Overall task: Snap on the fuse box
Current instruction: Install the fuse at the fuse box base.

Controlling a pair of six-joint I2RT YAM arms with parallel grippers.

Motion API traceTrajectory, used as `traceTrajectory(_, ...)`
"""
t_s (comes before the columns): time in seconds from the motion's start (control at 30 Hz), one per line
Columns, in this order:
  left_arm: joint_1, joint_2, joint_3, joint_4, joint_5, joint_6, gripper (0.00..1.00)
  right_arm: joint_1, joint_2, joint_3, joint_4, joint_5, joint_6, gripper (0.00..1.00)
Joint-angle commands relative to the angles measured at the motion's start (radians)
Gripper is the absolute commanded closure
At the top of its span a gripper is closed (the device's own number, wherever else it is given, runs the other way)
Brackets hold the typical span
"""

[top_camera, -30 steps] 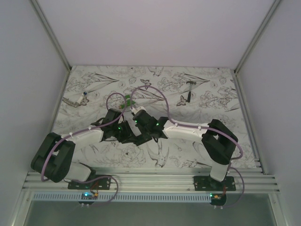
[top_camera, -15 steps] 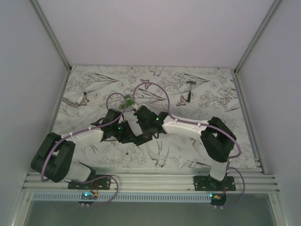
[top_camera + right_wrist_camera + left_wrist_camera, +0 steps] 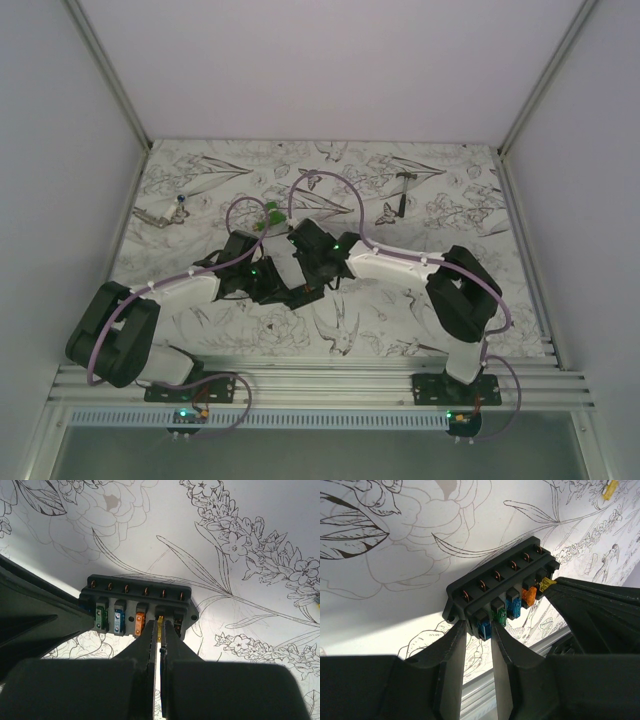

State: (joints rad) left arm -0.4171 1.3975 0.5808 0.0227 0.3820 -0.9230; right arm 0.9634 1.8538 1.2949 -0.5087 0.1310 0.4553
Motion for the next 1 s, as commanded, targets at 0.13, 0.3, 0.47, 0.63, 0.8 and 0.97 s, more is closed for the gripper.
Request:
traceTrajectory(0.13, 0.006, -0.014, -0.022, -0.069, -0.024, 0.024, 0.72, -0.038, 0.027, -0.008, -0.051, 0.042, 0.025, 1.0)
traceTrajectory(0.3, 0.006, -0.012, -0.022, -0.07, -0.026, 0.031, 0.72, -0.038, 0.057, -0.007, -0.052, 0.03, 0.017, 1.0)
traceTrajectory(0.47, 0.006, 0.008, -0.015, -0.072, -0.022, 0.042, 0.72, -0.03, 0.074, -0.002, -0.05, 0.027, -0.003, 1.0)
traceTrajectory(0.63, 0.006, 0.021, -0.008, -0.071, -0.023, 0.048, 0.72, -0.016, 0.115, -0.006, -0.067, 0.033, -0.016, 1.0)
traceTrajectory(0.8, 0.006, 0.031, -0.004, -0.072, -0.022, 0.055, 0.72, -0.014, 0.151, -0.004, -0.106, 0.05, -0.013, 1.0)
traceTrajectory(0.97, 0.006, 0.039, -0.002, -0.073, -0.021, 0.055, 0.73, -0.011, 0.192, 0.014, -0.121, 0.054, -0.023, 1.0)
